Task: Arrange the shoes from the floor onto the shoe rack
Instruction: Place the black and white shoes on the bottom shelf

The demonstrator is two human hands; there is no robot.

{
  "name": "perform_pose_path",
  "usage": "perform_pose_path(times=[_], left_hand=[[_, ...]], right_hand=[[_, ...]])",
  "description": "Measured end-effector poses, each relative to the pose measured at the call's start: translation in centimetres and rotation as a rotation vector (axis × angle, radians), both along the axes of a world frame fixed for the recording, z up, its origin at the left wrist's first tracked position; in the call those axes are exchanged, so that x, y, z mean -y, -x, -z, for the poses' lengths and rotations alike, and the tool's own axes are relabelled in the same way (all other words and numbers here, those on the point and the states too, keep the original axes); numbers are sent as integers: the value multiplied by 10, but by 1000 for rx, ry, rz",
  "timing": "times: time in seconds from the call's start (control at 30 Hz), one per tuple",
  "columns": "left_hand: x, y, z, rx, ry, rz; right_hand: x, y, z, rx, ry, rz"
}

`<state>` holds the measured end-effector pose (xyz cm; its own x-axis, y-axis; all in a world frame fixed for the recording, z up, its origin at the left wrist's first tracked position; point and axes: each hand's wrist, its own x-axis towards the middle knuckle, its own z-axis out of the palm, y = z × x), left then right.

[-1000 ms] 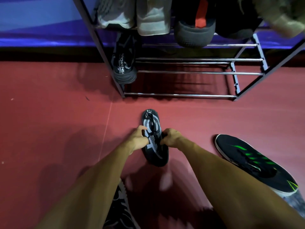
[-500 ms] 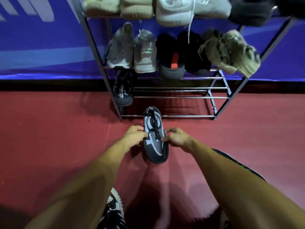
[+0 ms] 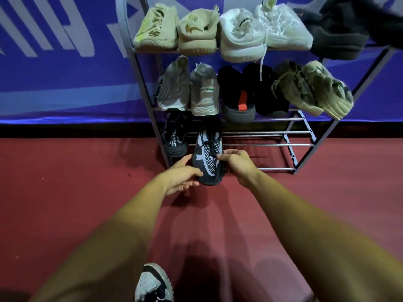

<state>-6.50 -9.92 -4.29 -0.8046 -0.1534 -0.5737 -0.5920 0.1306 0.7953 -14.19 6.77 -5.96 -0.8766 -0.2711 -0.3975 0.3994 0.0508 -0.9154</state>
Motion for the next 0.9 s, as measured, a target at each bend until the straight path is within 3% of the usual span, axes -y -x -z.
perform_pose_path(times=[0.27, 0.47, 0.9], left_hand=[[7, 35, 19, -188, 24, -244], [4, 62, 40, -269, 87, -328], [0, 93, 42, -177, 178, -276]], right_hand=[[13, 26, 6, -8, 98, -158], [17, 44, 22, -20, 40, -164], [33, 52, 41, 35, 12, 20]])
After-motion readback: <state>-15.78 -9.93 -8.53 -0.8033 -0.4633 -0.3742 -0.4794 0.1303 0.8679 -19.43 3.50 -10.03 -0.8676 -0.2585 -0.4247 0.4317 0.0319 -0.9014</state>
